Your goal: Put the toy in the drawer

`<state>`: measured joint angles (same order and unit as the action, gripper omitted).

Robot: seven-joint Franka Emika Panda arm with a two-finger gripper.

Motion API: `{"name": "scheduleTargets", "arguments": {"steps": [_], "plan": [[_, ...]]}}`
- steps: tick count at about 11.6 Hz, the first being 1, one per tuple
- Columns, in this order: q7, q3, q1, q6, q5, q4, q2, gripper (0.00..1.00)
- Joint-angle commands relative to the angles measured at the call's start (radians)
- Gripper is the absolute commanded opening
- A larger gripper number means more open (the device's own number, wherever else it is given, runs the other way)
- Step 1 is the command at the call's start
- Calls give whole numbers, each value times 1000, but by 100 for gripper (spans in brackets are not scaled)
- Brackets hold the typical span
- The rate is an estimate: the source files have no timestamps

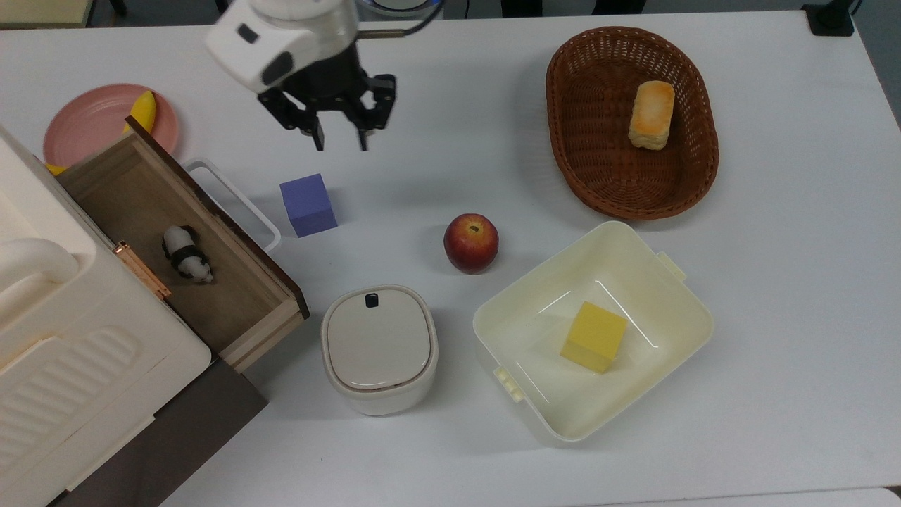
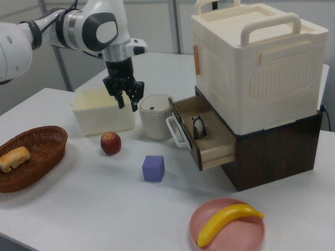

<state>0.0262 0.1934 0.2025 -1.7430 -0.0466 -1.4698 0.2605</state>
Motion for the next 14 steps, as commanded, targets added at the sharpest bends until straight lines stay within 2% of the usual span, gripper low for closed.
{"name": "scheduleTargets", "arguments": {"steps": [1, 3, 5, 7, 8, 14], "plan": [[-31, -11, -35, 19, 14, -55, -69, 100], [-34, -20, -38, 65, 14, -70, -125, 100], [-37, -60, -55, 69, 16, -92, -187, 100], [-58, -181, -156, 68, 36, -92, -202, 100], [-66, -207, -181, 66, 50, -89, -201, 100], [-58, -210, -169, 66, 51, -81, -202, 100]]}}
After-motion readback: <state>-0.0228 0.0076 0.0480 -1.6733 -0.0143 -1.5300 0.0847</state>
